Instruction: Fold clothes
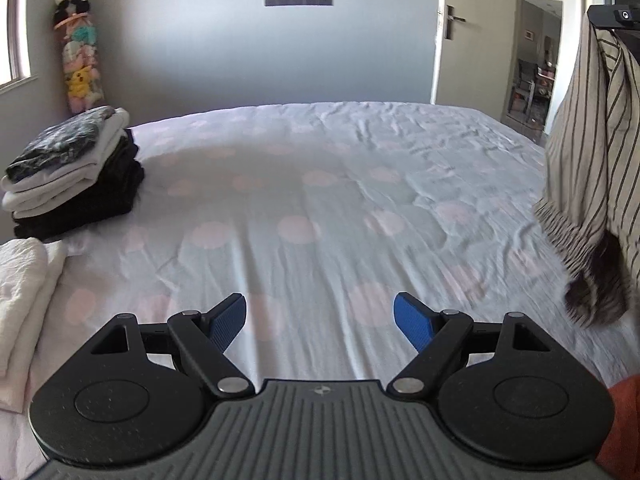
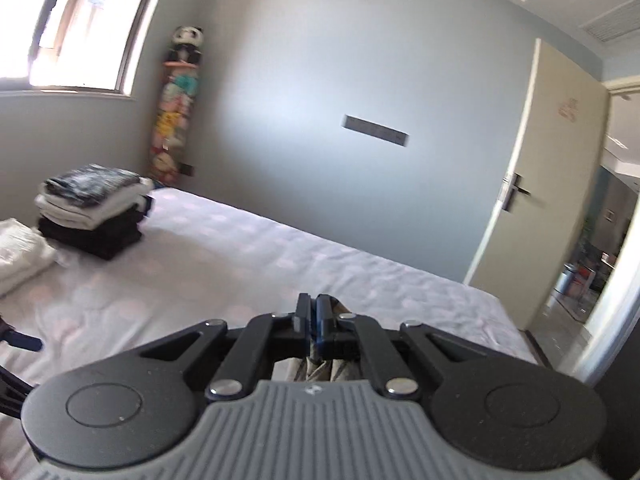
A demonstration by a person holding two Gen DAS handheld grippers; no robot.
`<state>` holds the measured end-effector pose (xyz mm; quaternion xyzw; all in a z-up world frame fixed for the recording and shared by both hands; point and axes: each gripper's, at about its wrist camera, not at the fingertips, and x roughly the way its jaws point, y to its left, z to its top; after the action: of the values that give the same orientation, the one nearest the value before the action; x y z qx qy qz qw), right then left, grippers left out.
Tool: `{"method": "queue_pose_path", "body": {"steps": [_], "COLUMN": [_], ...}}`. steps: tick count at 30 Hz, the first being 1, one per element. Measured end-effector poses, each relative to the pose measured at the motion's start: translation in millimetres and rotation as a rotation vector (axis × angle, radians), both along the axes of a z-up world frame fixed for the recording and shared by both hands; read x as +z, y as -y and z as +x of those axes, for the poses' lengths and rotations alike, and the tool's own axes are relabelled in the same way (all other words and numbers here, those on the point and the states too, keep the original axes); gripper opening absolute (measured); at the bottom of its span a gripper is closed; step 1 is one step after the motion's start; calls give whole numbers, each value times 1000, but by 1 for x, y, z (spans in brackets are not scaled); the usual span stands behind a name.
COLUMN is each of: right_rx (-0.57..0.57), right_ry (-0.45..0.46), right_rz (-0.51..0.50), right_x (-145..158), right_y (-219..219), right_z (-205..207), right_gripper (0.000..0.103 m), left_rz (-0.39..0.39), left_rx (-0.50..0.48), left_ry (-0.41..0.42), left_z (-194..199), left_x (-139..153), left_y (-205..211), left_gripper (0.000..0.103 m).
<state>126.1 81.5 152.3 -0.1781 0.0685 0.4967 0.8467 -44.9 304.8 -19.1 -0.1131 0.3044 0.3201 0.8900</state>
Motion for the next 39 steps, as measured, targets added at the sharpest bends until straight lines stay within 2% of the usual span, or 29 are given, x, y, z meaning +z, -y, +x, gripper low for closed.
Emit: {"method": "queue_pose_path", "body": {"steps": [4,8,13,19,23,24,26,28,33,39], "right_rx": [148,167,74,-53,-108,-121,-129,-116,-18,215], "right_ry": [-49,-143,-277,-435,-506,-511,-492,-441,-272,-109], "right_rz": [35,-15,-139,-317,-386,-387,-370,-341,-286,-373], "right_x": [-3,-41,-116,-209,-247,-250,-247,-235,-210,-227], "right_y": [-50,-91,-117,-100,-93,-91,-86,-83,-99,-148], "right_z": [-44,-60,-49,-32,-30,-31,-37,-46,-77,-122], "right_gripper": [3,3,3,3,6,11,16,38,38,38], "left_rz": [7,-6,-58,-155,-268,-288,-307,-302,-290,-253], "left_rx": [82,122,116,80,96,106,121,128,104,79], "left_ry": [43,42,10,-52,-33,-28,-24,-38,-83,-130], "left_z": [-26,-38,-42,-36,-41,-42,-43,-40,-30,-24], "left_x": [12,8,-18,-63,-81,-84,-89,-93,-103,-109], "left_y": [-26,-51,-71,-82,-102,-107,-116,-120,-119,-115], "left_gripper": [96,96,96,95,95,95,95,95,95,95]}}
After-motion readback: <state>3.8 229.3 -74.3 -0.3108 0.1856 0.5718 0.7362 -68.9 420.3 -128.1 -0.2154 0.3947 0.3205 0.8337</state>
